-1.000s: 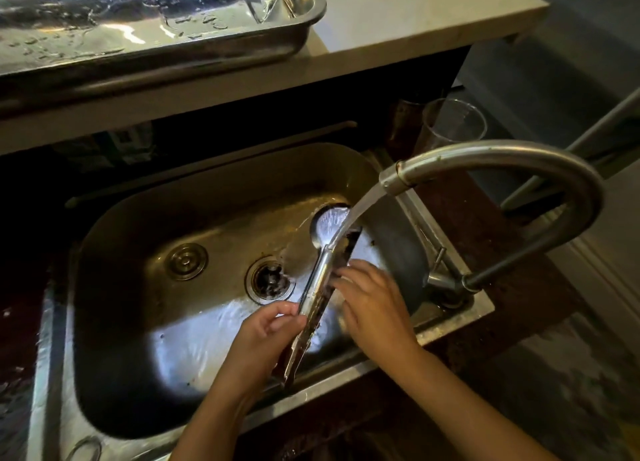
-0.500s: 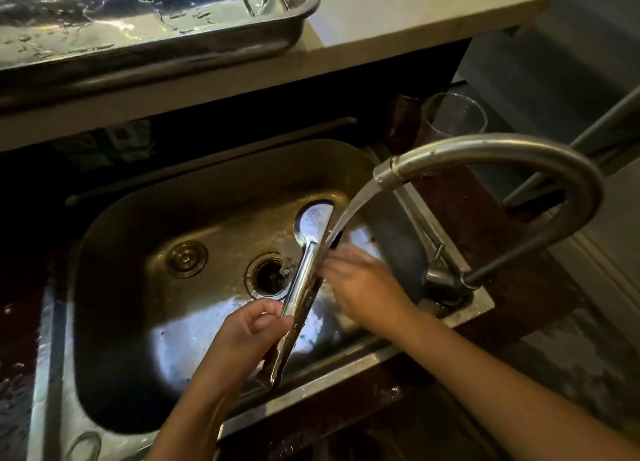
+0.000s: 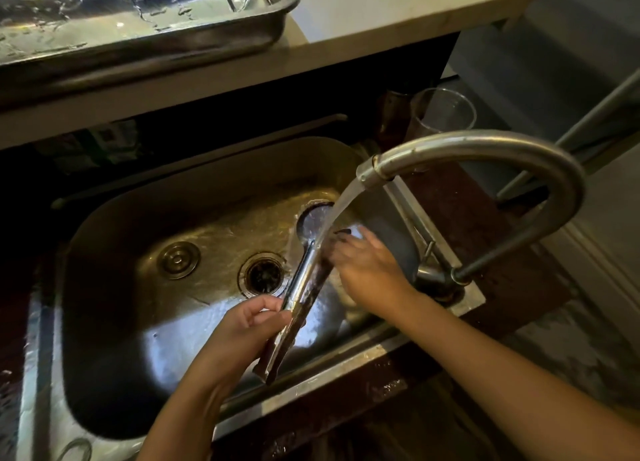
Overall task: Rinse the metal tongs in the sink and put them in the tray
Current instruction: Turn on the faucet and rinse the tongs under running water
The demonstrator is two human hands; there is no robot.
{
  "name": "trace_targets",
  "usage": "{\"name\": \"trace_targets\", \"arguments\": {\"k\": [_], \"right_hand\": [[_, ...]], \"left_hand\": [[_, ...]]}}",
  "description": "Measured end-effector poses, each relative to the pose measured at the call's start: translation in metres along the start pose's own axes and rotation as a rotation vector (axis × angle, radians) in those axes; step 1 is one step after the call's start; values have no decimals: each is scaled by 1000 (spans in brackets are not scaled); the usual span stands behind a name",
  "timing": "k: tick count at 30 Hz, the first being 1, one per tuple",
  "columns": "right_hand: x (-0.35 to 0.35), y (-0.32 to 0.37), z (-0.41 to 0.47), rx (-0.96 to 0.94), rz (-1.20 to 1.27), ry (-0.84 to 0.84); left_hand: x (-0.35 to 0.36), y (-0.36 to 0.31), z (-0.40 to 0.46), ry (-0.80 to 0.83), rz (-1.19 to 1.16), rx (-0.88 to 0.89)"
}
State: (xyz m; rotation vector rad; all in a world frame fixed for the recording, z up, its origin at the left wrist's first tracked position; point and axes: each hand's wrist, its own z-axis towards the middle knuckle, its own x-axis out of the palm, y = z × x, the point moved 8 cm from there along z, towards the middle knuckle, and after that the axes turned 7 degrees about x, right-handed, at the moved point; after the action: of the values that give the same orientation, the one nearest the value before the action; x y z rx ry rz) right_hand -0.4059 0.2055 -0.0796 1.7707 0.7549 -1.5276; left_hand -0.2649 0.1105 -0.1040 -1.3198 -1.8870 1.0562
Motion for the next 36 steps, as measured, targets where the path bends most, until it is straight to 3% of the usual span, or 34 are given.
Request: {"name": "trace_targets", "arguments": {"k": [8, 13, 15, 17, 22, 28, 31, 33, 36], "right_hand": [[10, -7, -5, 128, 33, 1], [11, 53, -50, -128, 260, -16], [8, 60, -57, -198, 205, -77], [4, 42, -45, -154, 94, -67], [-5, -17, 5, 93, 83, -16], [3, 42, -40, -221, 377, 30], [6, 36, -50, -285, 338, -30], [5, 13, -41, -117, 442, -59], [12, -35, -26, 456, 894, -92]], "left_hand": [[7, 10, 6, 28, 22, -23], [6, 13, 11, -70, -77, -4], [8, 11, 16, -94, -122, 0], [13, 5, 23, -96, -123, 14], [19, -10, 44, -87, -57, 80], [19, -25, 66, -127, -122, 120], [20, -18, 66, -109, -147, 94], [22, -14, 65, -81, -239, 74], [25, -12, 63, -11, -438, 67]]}}
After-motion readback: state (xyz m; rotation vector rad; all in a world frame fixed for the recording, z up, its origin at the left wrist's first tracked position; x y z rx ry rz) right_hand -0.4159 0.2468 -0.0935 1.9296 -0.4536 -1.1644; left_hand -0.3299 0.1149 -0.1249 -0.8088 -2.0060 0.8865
